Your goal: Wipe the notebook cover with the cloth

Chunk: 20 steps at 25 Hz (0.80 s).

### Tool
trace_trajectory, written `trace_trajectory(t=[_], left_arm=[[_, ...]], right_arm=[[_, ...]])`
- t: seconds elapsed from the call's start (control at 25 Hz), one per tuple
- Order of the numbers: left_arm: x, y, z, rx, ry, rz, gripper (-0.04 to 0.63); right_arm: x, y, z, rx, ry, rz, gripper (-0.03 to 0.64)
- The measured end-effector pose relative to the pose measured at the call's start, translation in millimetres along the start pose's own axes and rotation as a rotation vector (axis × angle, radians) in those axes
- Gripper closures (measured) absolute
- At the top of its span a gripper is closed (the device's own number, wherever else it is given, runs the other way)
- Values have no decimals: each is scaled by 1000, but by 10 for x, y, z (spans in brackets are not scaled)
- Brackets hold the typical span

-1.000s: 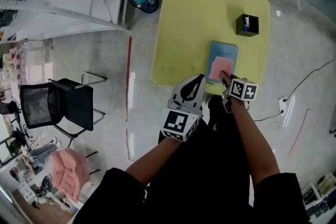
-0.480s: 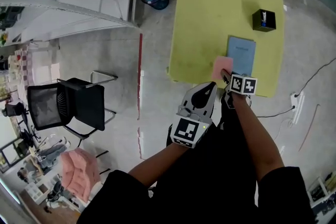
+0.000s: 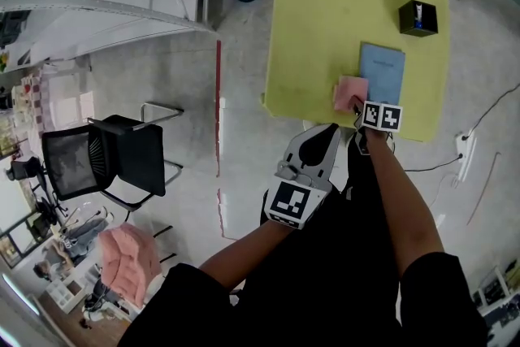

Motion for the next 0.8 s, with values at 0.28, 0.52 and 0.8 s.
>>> trace_trajectory(t=[0.28,0.52,0.8], left_arm=[[73,-42,-115,-8,31,-19,589],[207,-37,-96,-2,53,0,589],[317,-23,-84,2,63,40,589]], right_arm=[[39,-23,-29,4,-4,39,581],[-4,-63,-20,2,-10,58,581],[-69,-167,-46,57,-27,88,581]])
Point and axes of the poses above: the fingertips, and each gripper's own axes: x forward along the fingers, y to its left, z out of its top, the point moved 2 cm from there along -x, backward along the fingers, and after that the axes turned 4 degrees about -x, right-handed, at the moved point
